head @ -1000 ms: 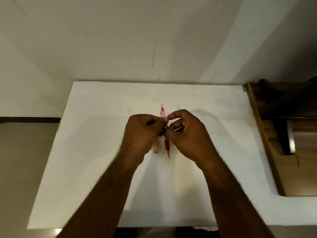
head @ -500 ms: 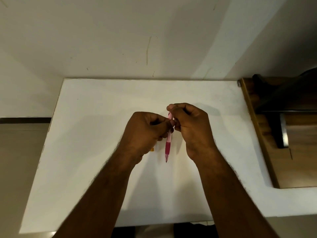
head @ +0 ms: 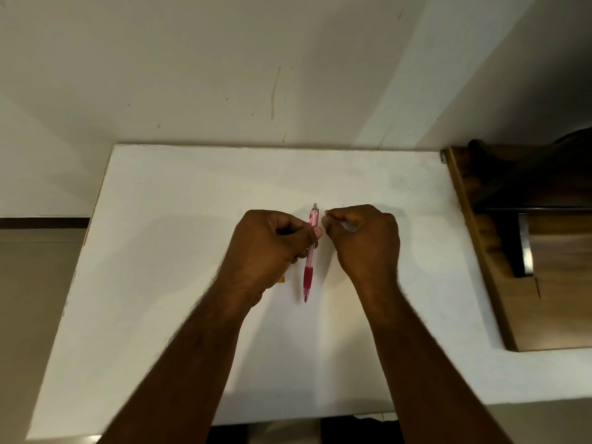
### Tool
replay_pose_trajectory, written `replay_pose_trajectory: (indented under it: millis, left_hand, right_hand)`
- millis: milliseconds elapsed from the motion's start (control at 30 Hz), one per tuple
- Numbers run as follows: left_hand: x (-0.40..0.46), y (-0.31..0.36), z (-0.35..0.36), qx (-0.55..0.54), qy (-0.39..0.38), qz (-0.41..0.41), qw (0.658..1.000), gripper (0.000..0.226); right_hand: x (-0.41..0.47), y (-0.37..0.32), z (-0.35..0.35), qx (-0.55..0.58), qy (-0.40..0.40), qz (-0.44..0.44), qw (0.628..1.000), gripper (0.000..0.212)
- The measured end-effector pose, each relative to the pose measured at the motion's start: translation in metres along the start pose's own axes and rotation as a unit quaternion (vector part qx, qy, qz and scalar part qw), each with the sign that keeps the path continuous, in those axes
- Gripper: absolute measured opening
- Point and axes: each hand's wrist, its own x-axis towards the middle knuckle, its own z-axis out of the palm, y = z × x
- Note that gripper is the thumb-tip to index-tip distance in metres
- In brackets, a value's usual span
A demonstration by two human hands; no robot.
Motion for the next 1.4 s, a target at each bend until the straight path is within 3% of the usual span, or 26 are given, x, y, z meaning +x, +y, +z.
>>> replay_pose_trajectory:
  millis: [100,233,400,667,833,1000,1400]
  left_hand:
    - [0.0015,-0.0032,-0.0001,0.004,0.004,0.004,1.000,0.018]
    - [0.0029,-0.0052,-0.0003,0.009,0.005,0.011,1.000,0.019]
    - [0.0027,-0.0042,-0.0003,0.009,0.002,0.011,1.000,0.018]
    - [-0.0003,-0.0014,-0.0008,0.006,-0.007,0.011,1.000,0.015]
    - [-0.0014,0.0003,-0.0009,0.007,-0.012,0.014,1.000,0.014]
    - [-0.0008,0.0006,-0.0004,0.013,-0.011,0.010,1.000,0.015]
    - [-0.0007,-0.0002,0.0009,0.021,-0.012,0.009,1.000,0.015]
  right_hand:
    - [-0.0009,0.0009,0.0038,-0.014,0.009,-0.012,1.000,0.022]
    - [0.0002,0.0004,0.0034,0.069,0.019,0.049,0.996,0.017]
    - [-0.0004,-0.0010,0.0028,0.119,0.024,0.067,0.990,0.009]
    - [0.0005,0.0009,0.0042,0.119,0.034,0.069,0.990,0.003]
    - [0.0000,-0.0004,0.0074,0.151,0.045,0.098,0.983,0.018]
    - [0.0000,-0.0005,0.0038,0.175,0.039,0.117,0.977,0.019]
    - [-0.0016,-0.0008,0.0038,-0.051,0.006,0.006,0.999,0.013]
